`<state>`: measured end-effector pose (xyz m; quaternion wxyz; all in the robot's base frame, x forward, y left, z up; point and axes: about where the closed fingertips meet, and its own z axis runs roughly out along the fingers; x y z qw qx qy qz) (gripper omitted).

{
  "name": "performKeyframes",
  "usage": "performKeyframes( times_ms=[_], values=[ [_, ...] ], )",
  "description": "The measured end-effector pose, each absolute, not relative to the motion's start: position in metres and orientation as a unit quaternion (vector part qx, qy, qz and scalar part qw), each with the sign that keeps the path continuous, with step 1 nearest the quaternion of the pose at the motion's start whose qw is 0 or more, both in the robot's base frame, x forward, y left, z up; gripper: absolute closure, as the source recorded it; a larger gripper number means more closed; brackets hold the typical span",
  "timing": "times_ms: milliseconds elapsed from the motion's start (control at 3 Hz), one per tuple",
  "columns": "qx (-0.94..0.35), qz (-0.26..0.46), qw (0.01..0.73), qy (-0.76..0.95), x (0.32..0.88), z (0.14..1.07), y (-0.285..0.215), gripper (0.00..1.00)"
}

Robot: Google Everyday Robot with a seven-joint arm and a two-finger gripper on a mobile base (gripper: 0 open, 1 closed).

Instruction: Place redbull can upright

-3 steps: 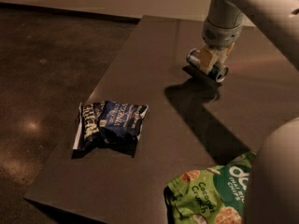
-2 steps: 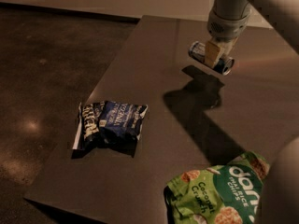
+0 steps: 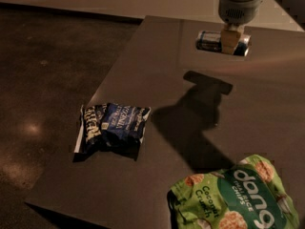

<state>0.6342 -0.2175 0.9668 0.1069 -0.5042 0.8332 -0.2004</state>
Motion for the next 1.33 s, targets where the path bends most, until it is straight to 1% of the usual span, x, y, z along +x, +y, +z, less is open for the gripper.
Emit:
performKeyframes(
  times_ms=[667, 1000, 1333],
  values=[
    [-0.643, -0.372, 0.072, 0.665, 0.629, 1.009, -0.222, 1.00],
    [-0.690, -0.424, 0.052, 0.585, 0.630, 1.010, -0.221, 1.00],
    [-0.723, -0.450, 0.043, 0.522, 0.627, 1.011, -0.215, 1.00]
  ],
)
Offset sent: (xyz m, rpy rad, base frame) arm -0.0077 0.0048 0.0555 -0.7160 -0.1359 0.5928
